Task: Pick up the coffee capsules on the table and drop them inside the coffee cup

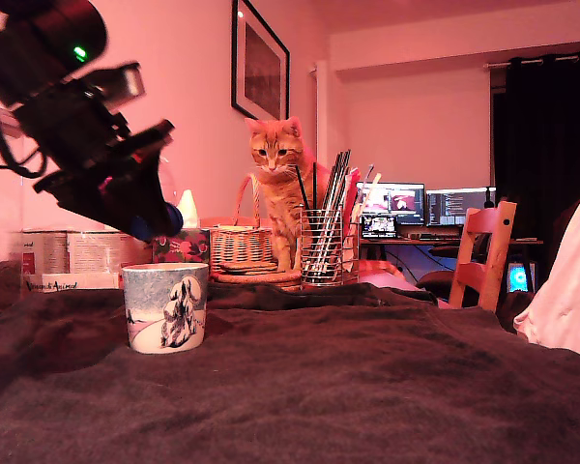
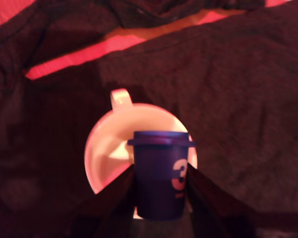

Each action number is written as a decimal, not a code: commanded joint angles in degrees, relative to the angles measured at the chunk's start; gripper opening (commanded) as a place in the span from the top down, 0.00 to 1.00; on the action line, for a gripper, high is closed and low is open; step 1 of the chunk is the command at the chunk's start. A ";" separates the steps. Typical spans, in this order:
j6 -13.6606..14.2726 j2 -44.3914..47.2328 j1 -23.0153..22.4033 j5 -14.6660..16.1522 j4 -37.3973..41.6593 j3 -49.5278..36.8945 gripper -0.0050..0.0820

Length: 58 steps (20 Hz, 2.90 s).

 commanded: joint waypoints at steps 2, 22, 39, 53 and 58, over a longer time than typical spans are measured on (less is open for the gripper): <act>-0.09 2.78 -0.11 -0.96 -2.16 2.69 0.78; -0.13 6.08 -0.11 -1.33 -5.44 5.86 0.55; 0.00 -2.29 -0.11 1.60 -3.98 5.92 0.97; 0.26 -16.46 2.40 0.13 8.31 -9.64 0.97; -0.28 -25.33 6.71 0.13 14.73 -22.05 0.97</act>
